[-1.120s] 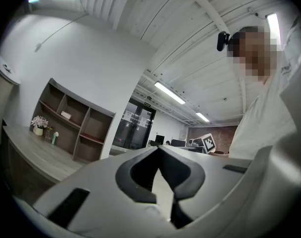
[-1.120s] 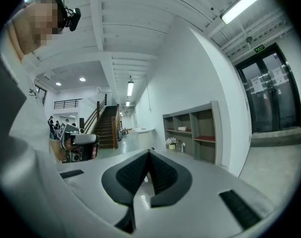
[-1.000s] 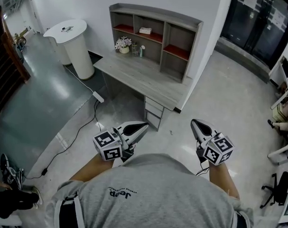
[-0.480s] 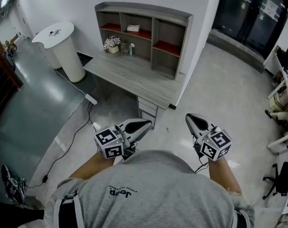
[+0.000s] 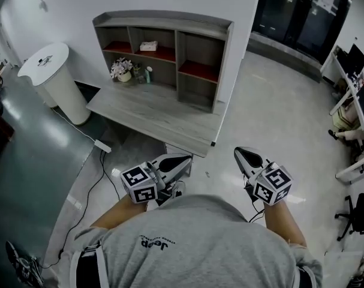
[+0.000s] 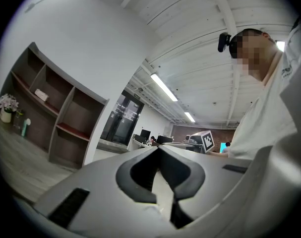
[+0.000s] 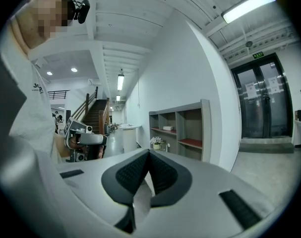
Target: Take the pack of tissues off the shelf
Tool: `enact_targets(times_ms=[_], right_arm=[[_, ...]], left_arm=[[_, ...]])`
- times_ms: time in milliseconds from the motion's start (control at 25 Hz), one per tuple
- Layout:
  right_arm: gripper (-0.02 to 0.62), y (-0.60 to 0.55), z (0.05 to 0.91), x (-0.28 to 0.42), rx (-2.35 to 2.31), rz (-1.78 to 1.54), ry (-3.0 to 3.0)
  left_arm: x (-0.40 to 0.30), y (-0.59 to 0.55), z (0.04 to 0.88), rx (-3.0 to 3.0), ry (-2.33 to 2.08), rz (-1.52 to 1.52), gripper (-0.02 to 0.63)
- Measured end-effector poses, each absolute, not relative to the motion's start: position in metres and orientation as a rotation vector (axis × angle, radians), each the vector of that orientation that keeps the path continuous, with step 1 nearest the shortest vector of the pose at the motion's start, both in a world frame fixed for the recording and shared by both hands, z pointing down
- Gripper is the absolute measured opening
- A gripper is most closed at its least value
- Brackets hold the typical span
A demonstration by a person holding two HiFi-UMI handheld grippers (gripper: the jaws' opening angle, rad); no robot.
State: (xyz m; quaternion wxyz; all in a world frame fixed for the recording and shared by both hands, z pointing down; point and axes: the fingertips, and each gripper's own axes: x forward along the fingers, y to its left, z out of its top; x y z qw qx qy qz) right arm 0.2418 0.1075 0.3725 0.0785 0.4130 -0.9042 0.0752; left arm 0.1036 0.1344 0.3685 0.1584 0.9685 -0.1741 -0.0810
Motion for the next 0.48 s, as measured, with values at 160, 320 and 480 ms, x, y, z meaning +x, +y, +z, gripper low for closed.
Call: enact_targets(times_ms=[160,320,480], right_arm=[[0.006,0.044,0.377,0.237,1.304,0.25,-2.658],[0.006,-0.018,0.363,0.232,1.343,0.215,-2.639],[0.006,-0.074,0.353,0.225,1.365,0.183,-2.641]], left_arm=[[0.102,0.064,0.374,2.767,-0.407,-0.235,0.012],[0.1,-0.003,0.366,2.794,-0.338,-0.251,0.012],[0.092,-0.061,0.364,2.802,-0.306,-0.265,0.012]])
